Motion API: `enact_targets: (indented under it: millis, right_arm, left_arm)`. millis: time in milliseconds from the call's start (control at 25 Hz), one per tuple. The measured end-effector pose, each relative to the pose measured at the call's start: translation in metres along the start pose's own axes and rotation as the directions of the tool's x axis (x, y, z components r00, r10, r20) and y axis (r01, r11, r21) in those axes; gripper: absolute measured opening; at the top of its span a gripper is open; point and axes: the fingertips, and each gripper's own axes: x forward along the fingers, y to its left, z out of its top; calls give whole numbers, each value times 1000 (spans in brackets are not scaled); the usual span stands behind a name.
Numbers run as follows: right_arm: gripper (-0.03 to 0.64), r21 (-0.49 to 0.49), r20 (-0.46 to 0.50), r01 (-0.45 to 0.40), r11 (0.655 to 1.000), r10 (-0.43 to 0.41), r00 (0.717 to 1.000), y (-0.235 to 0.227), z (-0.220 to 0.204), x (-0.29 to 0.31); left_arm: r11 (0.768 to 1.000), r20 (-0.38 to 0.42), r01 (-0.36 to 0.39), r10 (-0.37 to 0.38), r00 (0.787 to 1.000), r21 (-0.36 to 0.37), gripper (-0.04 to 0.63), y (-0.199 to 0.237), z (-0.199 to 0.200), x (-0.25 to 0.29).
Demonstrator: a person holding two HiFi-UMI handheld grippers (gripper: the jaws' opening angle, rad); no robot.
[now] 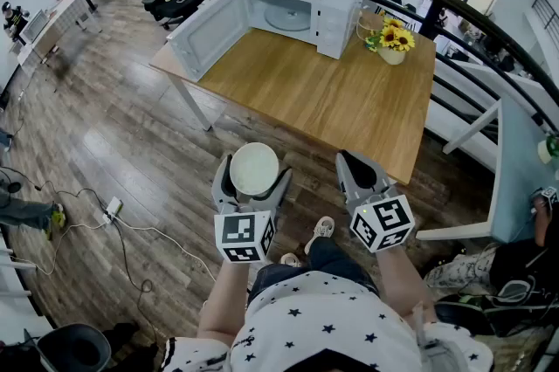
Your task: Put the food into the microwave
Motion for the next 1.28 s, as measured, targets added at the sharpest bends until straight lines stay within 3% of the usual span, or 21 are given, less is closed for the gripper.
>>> enact_targets:
  millis: [600,720,1280]
  right_arm:
    - [5,10,17,-71,997,71,997,31,3,-39]
    - [5,54,35,-86,995,84,996,38,7,-40]
    - [6,35,21,-102,994,101,995,64,-8,-41]
  left_arm:
    - [997,16,-70,70,997,-7,515,-10,-8,-58]
    - [997,22,-75,75,997,-9,515,-6,-5,-65]
    - [998,28,-63,63,998,-6,515,4,-12,-73]
